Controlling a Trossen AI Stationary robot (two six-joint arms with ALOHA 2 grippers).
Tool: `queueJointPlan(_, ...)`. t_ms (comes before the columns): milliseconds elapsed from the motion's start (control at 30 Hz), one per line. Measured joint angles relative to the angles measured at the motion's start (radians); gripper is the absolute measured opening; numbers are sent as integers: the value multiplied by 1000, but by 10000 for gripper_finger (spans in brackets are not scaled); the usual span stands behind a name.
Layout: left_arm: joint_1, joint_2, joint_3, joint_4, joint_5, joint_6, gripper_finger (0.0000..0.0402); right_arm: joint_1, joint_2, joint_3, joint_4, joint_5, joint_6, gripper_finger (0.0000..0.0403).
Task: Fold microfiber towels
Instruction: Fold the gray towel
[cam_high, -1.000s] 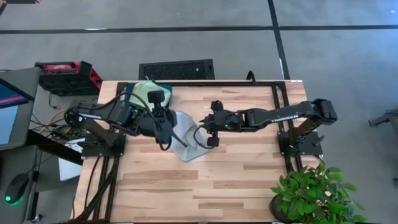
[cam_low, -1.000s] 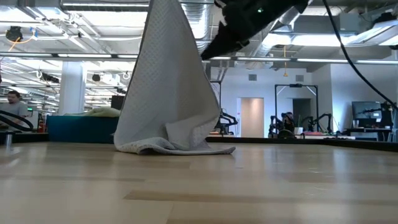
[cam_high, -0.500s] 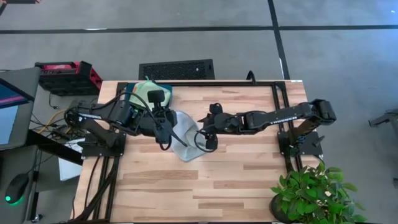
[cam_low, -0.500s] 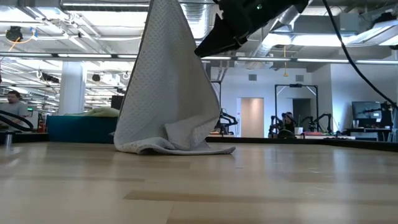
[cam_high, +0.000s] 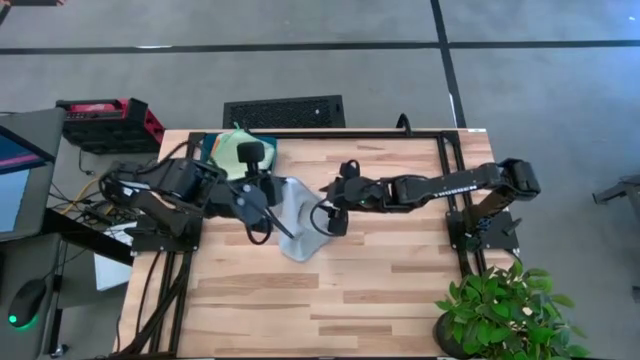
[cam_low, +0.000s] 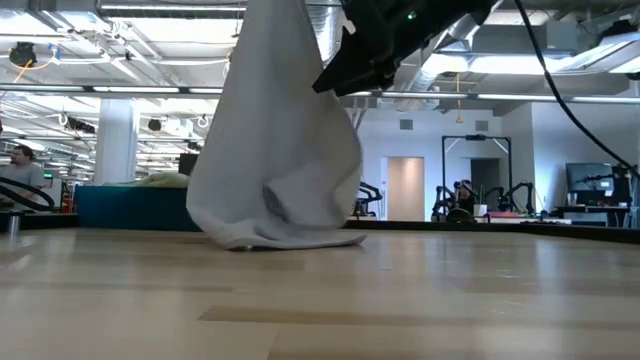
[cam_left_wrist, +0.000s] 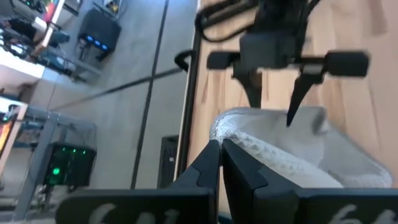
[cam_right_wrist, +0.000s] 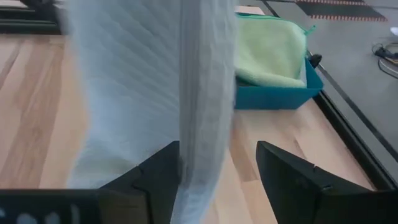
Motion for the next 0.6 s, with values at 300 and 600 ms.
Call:
queueJointPlan(300,-22,1,125,-4,-7,51,0,-10,0,0,-29,90,20,234)
queueJointPlan(600,-23,1,211,-6,-13,107,0,-15,0,0,-117,128,47,233)
